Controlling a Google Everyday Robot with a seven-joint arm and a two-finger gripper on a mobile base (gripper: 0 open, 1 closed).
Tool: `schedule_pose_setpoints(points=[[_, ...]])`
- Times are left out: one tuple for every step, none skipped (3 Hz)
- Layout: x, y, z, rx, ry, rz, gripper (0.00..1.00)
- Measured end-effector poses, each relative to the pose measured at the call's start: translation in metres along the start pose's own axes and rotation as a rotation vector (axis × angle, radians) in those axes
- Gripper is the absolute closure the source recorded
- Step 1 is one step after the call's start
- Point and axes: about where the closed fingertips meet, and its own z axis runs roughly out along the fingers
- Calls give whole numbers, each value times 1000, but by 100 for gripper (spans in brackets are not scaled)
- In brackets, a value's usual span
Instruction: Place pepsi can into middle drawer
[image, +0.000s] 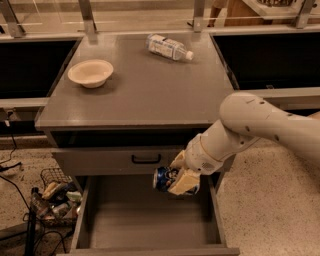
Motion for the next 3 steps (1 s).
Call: schedule_pose_setpoints(points=[[11,0,22,4,23,40,100],[25,0,52,-19,34,84,100],[25,0,52,-19,34,84,100]])
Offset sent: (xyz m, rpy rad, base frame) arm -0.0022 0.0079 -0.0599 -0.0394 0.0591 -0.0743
